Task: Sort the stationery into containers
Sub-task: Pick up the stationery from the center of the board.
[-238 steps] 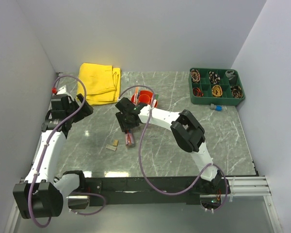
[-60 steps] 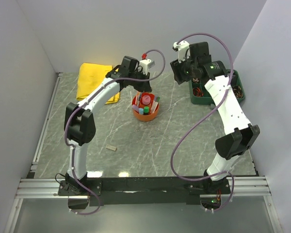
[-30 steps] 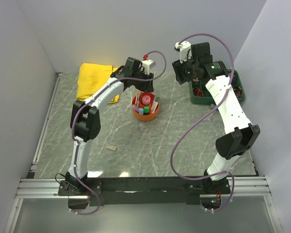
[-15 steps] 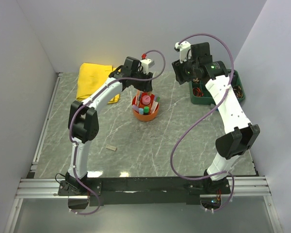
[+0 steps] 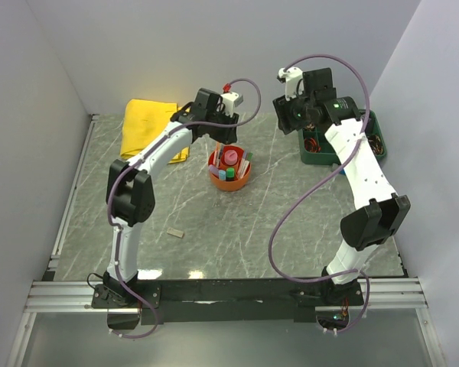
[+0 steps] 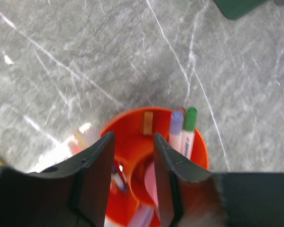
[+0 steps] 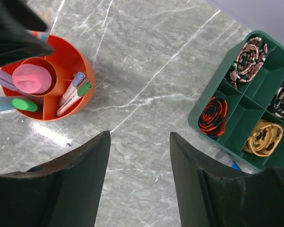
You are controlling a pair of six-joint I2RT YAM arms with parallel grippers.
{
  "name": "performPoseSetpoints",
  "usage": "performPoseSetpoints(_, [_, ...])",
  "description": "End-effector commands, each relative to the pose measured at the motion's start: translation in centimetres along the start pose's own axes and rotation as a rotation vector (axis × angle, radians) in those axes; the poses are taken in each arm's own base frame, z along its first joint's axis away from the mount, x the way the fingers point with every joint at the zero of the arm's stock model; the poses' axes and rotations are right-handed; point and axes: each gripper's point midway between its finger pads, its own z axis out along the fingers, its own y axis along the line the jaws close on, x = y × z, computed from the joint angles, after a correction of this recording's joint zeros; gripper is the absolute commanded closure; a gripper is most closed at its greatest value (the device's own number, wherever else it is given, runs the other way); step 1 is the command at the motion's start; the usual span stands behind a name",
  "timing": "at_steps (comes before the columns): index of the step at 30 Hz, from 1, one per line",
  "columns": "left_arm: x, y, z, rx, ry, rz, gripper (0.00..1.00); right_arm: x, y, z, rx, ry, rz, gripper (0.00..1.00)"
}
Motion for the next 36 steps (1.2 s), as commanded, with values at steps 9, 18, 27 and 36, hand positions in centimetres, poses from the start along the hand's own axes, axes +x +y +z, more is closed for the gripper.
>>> performPoseSetpoints(9, [13.9,-5.2,-17.0,0.289,0.362,0.505,0.44,1.8,1.6,-1.4,-0.116,0.004,0.064,0.4])
performPoseSetpoints(18, [23.9,-4.6,-19.5,0.512,0.44,0.984,0.43,2.0,2.5,-1.8,-0.159,0.003,0.041,0.4])
performPoseSetpoints(27, [27.8,-4.2,-17.1,0.578,0.481,0.969,0.49,2.3,2.4,-2.3,-0.144,0.005,0.029,0.4])
performPoseSetpoints(36, [30.2,-3.5,-16.4,0.61,0.562,0.959,0.54,2.4,2.2,-2.1,-0.136,0.01,0.029,0.4])
